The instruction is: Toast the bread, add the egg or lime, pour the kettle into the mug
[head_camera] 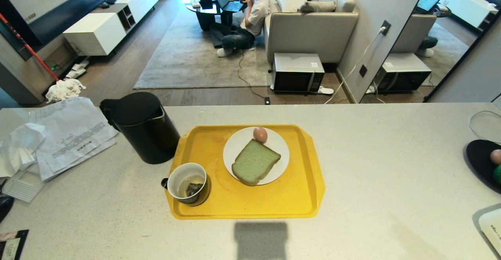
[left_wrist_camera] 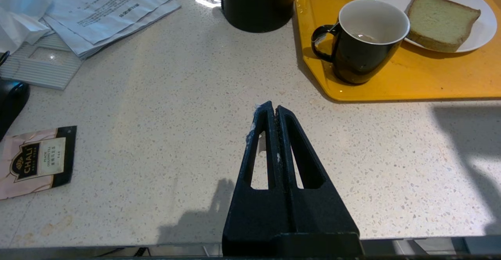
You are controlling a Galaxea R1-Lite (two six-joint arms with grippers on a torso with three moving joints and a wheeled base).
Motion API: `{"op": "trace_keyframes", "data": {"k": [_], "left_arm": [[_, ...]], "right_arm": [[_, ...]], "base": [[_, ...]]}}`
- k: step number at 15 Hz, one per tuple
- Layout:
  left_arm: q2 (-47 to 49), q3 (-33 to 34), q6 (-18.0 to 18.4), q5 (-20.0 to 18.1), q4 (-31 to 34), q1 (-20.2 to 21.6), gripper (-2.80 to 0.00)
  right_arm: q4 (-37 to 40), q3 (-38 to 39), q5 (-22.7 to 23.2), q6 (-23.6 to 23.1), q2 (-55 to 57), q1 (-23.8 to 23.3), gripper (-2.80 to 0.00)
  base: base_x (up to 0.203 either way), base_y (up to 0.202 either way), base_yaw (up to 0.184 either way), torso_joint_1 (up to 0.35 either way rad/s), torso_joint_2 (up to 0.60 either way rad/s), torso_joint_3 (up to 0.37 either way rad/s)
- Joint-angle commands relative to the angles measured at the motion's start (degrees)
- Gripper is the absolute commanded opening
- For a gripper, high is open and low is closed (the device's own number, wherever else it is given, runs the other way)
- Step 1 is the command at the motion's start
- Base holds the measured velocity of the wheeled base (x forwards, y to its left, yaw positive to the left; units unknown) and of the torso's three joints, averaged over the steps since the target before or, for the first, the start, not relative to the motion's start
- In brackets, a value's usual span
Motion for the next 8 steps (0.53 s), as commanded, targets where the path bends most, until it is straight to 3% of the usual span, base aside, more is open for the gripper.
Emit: {"op": "trace_keyframes", "data": {"k": [1,8], "left_arm": [[-0.1,0.0,0.0,0.0,0.0,0.0,-2.8],[-0.1,0.0,0.0,0.0,0.0,0.0,-2.8]], "right_arm": [[0.0,0.1,0.0,-0.1,0.0,0.0,-2.8],[0.0,0.1,0.0,-0.1,0.0,0.0,-2.8]], "base": [[0.0,0.0,0.0,-0.069,0.13,0.066],[0.0,0.0,0.0,-0.035,0.07,0.036]]}}
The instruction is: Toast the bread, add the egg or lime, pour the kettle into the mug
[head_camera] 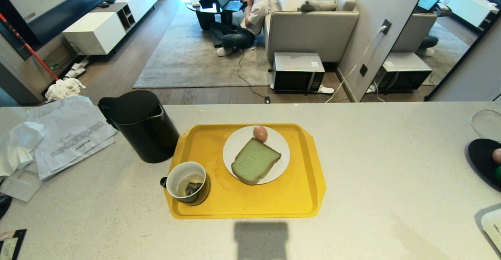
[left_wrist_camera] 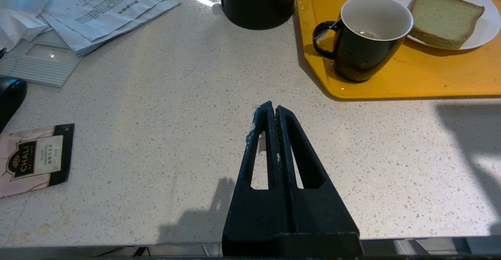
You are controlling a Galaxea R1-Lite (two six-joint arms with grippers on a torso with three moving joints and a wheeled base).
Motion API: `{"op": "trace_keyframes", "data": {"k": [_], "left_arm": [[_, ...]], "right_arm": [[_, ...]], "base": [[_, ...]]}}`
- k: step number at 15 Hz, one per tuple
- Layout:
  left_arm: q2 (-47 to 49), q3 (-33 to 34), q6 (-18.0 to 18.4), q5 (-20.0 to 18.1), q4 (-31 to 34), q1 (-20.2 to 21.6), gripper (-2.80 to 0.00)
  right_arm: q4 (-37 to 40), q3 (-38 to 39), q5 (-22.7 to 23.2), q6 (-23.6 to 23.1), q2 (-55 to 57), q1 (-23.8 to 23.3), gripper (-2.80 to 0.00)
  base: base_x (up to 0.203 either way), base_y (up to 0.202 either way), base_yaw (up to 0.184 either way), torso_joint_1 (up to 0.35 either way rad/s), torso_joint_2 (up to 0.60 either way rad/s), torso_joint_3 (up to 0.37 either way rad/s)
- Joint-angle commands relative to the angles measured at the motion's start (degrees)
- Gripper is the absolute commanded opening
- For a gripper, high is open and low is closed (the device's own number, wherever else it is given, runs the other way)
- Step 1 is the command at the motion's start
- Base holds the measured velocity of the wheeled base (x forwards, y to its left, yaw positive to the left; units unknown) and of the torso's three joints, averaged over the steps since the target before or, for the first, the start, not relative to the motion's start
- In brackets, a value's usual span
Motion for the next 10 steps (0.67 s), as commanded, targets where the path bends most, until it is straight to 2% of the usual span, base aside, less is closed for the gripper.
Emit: {"op": "trace_keyframes", "data": {"k": [1,10], "left_arm": [[-0.1,0.0,0.0,0.0,0.0,0.0,-2.8],[-0.1,0.0,0.0,0.0,0.0,0.0,-2.8]], "right_arm": [[0.0,0.1,0.0,0.0,0.0,0.0,-2.8],[0.0,0.1,0.0,0.0,0.0,0.0,-2.8]], "base": [[0.0,0.0,0.0,0.0,0.0,0.0],[0.0,0.0,0.0,0.0,0.0,0.0]]}}
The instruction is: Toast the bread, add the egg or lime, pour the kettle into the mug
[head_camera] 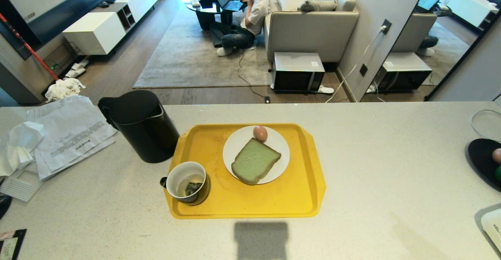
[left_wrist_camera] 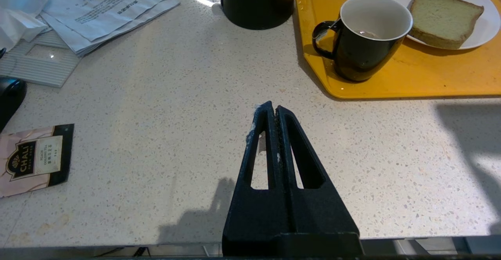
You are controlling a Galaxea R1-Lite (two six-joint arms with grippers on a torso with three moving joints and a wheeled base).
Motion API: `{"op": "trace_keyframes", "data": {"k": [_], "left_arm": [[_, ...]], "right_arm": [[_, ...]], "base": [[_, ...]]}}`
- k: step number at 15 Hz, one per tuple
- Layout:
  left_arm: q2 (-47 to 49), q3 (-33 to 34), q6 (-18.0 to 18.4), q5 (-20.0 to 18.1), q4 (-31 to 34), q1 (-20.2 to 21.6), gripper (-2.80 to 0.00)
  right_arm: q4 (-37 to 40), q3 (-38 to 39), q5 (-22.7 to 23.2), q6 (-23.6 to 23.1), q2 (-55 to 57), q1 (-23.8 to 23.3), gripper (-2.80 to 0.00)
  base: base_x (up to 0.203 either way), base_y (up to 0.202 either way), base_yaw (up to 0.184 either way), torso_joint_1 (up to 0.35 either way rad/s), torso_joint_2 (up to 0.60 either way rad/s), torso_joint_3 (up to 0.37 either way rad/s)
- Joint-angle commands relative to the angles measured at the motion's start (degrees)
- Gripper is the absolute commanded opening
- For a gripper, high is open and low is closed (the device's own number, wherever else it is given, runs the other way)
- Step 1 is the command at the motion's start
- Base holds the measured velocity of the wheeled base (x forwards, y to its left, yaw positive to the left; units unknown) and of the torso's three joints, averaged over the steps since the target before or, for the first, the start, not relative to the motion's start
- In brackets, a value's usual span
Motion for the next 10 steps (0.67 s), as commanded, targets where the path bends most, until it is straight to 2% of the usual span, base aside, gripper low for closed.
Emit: {"op": "trace_keyframes", "data": {"k": [1,10], "left_arm": [[-0.1,0.0,-0.1,0.0,0.0,0.0,-2.8],[-0.1,0.0,0.0,0.0,-0.1,0.0,-2.8]], "right_arm": [[0.0,0.1,0.0,0.0,0.0,0.0,-2.8],[0.0,0.1,0.0,0.0,0.0,0.0,-2.8]], "base": [[0.0,0.0,0.0,0.0,0.0,0.0],[0.0,0.0,0.0,0.0,0.0,0.0]]}}
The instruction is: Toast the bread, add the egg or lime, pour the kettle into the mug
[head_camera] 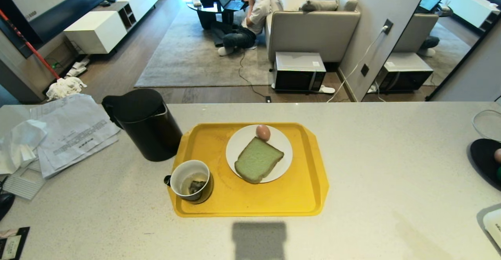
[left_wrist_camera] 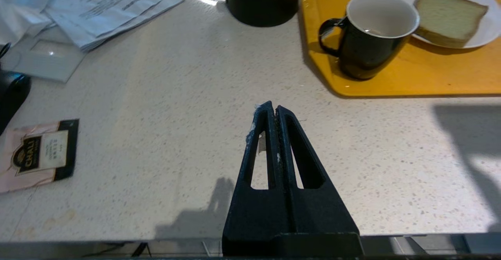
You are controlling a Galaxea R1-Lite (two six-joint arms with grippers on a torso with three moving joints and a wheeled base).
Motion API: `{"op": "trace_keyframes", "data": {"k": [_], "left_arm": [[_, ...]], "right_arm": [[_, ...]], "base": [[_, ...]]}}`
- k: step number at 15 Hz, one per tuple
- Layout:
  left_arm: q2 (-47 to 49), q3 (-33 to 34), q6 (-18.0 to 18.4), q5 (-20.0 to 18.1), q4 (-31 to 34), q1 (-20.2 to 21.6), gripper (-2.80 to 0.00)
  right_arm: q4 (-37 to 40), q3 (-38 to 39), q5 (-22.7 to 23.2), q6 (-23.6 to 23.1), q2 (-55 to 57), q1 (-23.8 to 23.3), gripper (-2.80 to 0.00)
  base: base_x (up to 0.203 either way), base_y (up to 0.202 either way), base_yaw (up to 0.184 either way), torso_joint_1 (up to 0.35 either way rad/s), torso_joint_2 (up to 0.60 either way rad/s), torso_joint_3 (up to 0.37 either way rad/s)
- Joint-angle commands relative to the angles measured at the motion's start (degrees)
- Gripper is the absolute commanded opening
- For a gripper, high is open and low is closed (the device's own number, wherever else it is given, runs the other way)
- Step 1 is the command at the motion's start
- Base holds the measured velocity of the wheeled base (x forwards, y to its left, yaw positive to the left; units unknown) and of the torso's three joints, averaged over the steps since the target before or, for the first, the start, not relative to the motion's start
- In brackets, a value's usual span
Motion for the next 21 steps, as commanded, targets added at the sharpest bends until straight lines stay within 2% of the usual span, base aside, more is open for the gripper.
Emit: {"op": "trace_keyframes", "data": {"k": [1,6,12,21], "left_arm": [[-0.1,0.0,0.0,0.0,0.0,0.1,-2.8],[-0.1,0.0,0.0,0.0,0.0,0.1,-2.8],[-0.1,0.0,0.1,0.0,-0.1,0.1,-2.8],[-0.1,0.0,0.1,0.0,-0.1,0.1,-2.8]], "right_arm": [[0.0,0.1,0.0,0.0,0.0,0.1,-2.8],[0.0,0.1,0.0,0.0,0.0,0.1,-2.8],[-0.1,0.1,0.0,0.0,0.0,0.1,-2.8],[0.0,0.1,0.0,0.1,0.0,0.1,-2.8]], "base": [[0.0,0.0,0.0,0.0,0.0,0.0],[0.0,0.0,0.0,0.0,0.0,0.0],[0.001,0.139,0.002,0.002,0.0,0.001],[0.0,0.0,0.0,0.0,0.0,0.0]]}}
